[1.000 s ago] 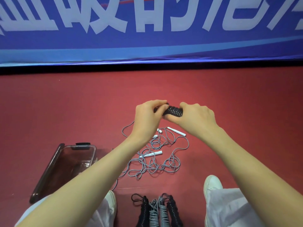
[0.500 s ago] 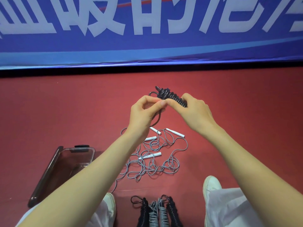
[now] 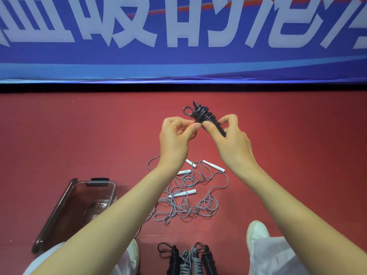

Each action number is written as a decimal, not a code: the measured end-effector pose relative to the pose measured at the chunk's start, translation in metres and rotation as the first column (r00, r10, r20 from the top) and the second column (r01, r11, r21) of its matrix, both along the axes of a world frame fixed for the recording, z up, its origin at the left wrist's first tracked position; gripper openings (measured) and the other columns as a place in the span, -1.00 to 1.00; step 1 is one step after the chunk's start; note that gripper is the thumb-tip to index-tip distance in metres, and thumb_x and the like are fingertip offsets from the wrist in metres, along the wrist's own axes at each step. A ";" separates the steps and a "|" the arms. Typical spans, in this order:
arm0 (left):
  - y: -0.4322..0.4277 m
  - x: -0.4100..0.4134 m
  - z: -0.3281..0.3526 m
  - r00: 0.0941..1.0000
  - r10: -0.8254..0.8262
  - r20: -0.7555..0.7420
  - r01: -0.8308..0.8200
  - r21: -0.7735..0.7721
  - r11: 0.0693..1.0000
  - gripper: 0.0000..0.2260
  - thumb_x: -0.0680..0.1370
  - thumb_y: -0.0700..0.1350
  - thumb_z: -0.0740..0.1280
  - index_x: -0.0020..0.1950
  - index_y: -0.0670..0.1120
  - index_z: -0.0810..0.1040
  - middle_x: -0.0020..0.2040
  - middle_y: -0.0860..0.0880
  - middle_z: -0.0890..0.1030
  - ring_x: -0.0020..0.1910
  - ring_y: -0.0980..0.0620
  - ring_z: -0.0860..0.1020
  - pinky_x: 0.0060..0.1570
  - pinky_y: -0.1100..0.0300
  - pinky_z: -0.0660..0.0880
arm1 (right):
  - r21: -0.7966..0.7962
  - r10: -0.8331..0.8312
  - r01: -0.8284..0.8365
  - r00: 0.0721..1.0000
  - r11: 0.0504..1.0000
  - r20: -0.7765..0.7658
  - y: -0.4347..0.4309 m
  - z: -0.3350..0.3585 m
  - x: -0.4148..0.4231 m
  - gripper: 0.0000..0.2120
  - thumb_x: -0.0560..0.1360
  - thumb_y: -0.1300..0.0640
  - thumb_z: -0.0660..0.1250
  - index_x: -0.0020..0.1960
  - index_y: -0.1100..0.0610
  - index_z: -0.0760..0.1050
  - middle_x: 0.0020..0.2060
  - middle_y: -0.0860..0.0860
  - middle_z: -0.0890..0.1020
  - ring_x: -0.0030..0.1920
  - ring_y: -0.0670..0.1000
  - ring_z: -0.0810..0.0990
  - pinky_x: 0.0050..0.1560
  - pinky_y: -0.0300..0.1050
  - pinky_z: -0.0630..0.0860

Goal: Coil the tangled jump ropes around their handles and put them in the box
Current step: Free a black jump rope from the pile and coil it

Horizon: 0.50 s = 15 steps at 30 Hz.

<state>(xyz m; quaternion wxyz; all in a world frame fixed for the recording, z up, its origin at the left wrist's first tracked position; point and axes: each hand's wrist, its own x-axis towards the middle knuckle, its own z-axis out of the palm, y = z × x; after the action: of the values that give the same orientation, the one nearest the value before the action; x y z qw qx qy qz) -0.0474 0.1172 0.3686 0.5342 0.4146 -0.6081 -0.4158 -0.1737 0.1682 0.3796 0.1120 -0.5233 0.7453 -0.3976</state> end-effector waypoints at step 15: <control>0.008 -0.002 0.020 0.791 -0.273 -0.547 0.506 0.336 0.794 -0.88 0.61 -0.22 0.25 0.03 -0.16 0.57 -0.03 -0.09 0.62 -0.08 0.05 0.60 0.08 0.22 0.53 | -0.088 -0.055 0.019 0.902 0.996 -0.428 0.002 0.000 0.010 -0.44 0.53 -0.28 0.15 0.27 0.16 0.25 0.04 0.14 0.64 -0.06 0.30 0.62 -0.25 -0.01 0.25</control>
<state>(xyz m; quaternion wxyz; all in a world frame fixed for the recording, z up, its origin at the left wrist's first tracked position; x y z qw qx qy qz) -0.0493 0.1253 0.3886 0.4489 0.2773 -0.4156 -0.7409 -0.1635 0.1704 0.3795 -0.0842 -0.5880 0.7446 -0.3046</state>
